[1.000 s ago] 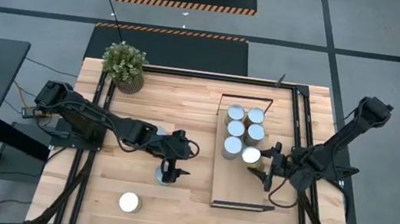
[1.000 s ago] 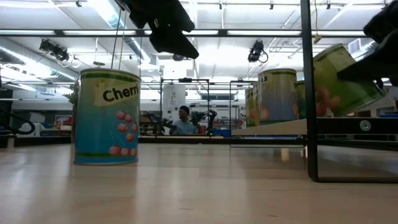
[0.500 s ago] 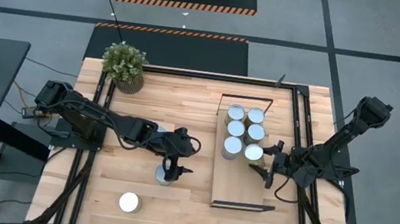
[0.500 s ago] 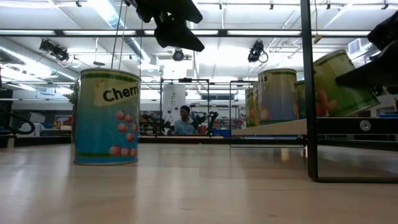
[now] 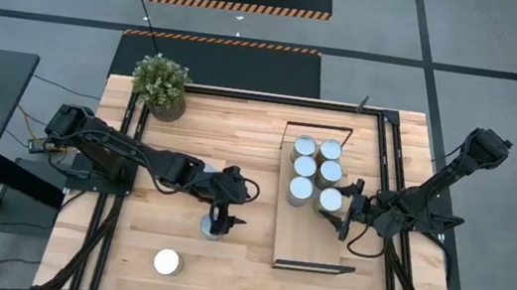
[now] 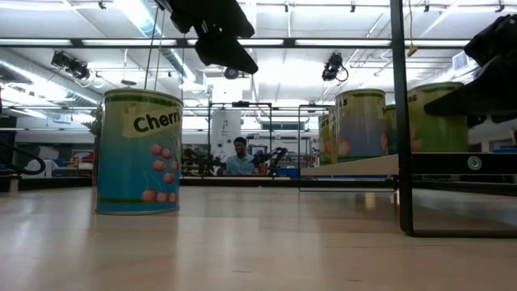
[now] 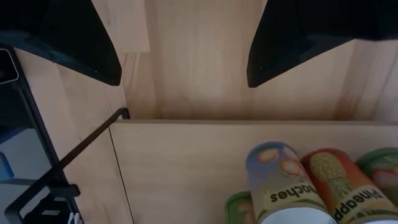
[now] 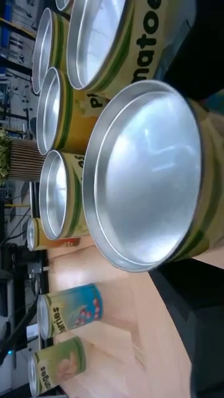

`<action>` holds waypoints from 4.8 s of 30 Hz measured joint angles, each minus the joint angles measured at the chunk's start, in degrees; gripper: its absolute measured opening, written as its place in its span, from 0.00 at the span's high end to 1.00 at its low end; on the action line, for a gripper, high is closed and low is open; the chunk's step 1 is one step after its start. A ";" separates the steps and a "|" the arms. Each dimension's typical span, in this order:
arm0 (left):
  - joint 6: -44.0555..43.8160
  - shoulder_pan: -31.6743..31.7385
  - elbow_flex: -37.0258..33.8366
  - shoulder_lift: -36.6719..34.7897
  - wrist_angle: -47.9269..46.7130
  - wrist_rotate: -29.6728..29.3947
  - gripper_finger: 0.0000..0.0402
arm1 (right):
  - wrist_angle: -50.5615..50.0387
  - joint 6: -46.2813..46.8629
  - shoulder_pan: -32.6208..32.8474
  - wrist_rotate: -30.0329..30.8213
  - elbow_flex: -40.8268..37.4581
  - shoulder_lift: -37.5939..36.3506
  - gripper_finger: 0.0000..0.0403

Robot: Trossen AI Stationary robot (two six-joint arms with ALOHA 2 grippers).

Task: Pick and place cans onto a shelf
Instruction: Put the top canned oranges on the shelf, then put the canned corn on the shelf

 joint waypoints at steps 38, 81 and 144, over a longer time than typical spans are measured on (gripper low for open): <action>0.03 0.11 0.00 0.00 -0.80 2.83 0.12 | -0.87 -28.79 -8.83 -1.91 7.15 0.00 0.08; -8.39 10.87 -5.88 -14.93 -40.27 -6.34 0.12 | -14.73 -25.14 -5.05 -2.77 24.00 6.21 0.08; -10.79 8.76 -21.02 -6.86 -6.12 -6.96 0.23 | -12.87 -23.31 -5.56 -3.53 24.41 6.97 0.08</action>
